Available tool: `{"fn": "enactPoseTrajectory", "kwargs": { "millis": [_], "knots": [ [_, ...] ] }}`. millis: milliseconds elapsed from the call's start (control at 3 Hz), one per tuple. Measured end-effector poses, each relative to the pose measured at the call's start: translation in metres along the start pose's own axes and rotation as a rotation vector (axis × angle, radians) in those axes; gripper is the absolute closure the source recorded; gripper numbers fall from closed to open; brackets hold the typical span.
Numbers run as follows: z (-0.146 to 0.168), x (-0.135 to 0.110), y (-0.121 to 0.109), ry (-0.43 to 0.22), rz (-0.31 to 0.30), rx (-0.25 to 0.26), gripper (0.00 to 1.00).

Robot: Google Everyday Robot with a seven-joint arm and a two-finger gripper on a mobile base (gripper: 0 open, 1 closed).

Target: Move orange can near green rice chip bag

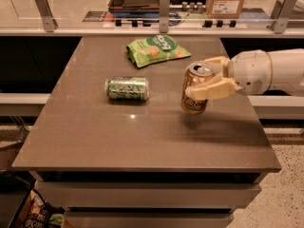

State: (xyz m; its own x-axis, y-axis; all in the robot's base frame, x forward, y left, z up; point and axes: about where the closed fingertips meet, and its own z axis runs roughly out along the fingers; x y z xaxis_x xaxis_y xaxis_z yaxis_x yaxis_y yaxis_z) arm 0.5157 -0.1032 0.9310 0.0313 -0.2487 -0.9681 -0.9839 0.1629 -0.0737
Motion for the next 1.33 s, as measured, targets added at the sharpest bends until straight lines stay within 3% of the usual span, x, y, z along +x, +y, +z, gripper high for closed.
{"fn": "enactPoseTrajectory", "kwargs": {
  "millis": [333,667,1333],
  "knots": [
    [-0.024,-0.013,-0.046,-0.013,0.028,0.075,1.00],
    [-0.045,-0.029,-0.094,-0.001,0.043,0.185,1.00],
    [-0.053,-0.040,-0.177,0.039,0.045,0.394,1.00]
  ]
}}
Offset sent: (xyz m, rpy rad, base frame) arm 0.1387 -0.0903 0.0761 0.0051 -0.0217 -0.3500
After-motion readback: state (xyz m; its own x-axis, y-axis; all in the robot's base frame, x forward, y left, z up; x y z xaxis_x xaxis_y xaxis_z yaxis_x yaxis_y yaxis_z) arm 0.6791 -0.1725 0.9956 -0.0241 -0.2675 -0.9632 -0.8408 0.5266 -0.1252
